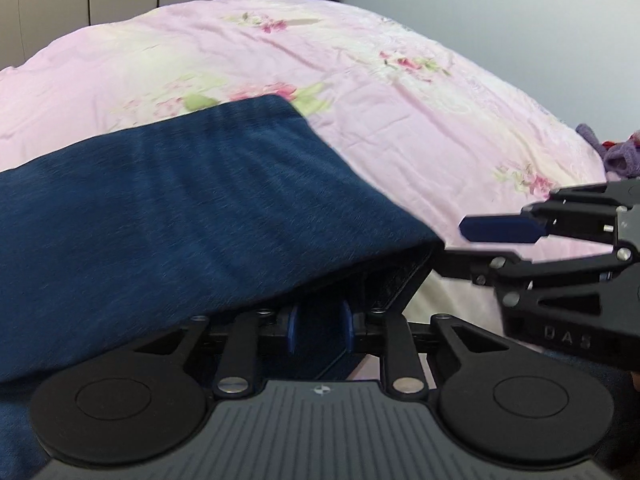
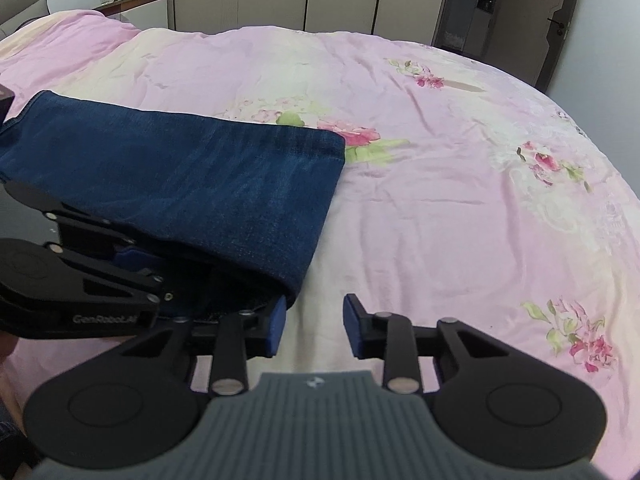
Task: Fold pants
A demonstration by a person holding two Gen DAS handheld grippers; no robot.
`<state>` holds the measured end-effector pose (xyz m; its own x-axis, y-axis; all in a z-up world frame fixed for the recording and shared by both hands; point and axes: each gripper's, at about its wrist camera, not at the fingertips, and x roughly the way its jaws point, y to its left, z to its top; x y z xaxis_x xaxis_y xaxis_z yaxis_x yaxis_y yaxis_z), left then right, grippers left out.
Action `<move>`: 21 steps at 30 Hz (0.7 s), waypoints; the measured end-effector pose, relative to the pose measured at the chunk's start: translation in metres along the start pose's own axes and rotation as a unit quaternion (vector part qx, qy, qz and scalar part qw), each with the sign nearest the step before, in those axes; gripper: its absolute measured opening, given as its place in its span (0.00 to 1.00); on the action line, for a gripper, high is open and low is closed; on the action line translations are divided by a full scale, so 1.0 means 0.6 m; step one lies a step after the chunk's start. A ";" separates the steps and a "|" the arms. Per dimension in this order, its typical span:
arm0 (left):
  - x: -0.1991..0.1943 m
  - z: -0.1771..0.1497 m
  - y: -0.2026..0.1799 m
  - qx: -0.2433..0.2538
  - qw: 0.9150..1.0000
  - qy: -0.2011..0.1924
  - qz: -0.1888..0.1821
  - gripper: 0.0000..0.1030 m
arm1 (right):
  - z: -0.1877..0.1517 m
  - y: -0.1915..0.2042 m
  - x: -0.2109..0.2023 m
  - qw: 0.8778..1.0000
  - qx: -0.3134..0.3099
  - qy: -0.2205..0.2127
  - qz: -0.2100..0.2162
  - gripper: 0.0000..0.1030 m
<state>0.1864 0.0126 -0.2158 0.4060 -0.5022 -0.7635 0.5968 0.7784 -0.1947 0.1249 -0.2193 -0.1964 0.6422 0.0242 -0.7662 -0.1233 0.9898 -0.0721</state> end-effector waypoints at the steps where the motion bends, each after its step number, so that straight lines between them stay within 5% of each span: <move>1: 0.006 0.004 -0.005 -0.001 1.000 -0.007 -0.009 0.18 | 0.001 -0.003 0.003 1.000 0.000 0.001 0.003 0.26; 5: 0.025 0.007 -0.028 0.044 0.998 0.013 -0.042 0.00 | 0.002 -0.015 0.012 1.000 0.000 0.009 0.016 0.26; 10: 0.052 0.006 -0.039 0.075 0.995 0.040 -0.051 0.00 | -0.004 -0.025 0.028 0.999 0.009 0.031 0.033 0.26; 13: 0.049 0.003 -0.036 0.074 0.990 0.061 -0.105 0.00 | -0.008 -0.026 0.026 0.999 0.016 0.028 0.038 0.26; 16: 0.033 -0.008 -0.047 0.106 0.990 0.055 -0.074 0.00 | -0.007 -0.030 0.017 0.998 0.023 0.015 0.051 0.27; 19: 0.003 -0.009 -0.029 0.087 0.992 0.055 -0.075 0.00 | -0.005 -0.026 0.015 0.997 0.024 0.012 0.070 0.28; 21: -0.017 -0.012 -0.017 0.083 0.994 0.057 -0.053 0.03 | -0.005 -0.015 0.018 0.996 0.021 0.011 0.081 0.39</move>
<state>0.1715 0.0125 -0.2107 0.2606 -0.5245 -0.8106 0.7412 0.6467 -0.1802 0.1307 -0.2285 -0.2055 0.5998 0.1814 -0.7793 -0.1921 0.9781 0.0798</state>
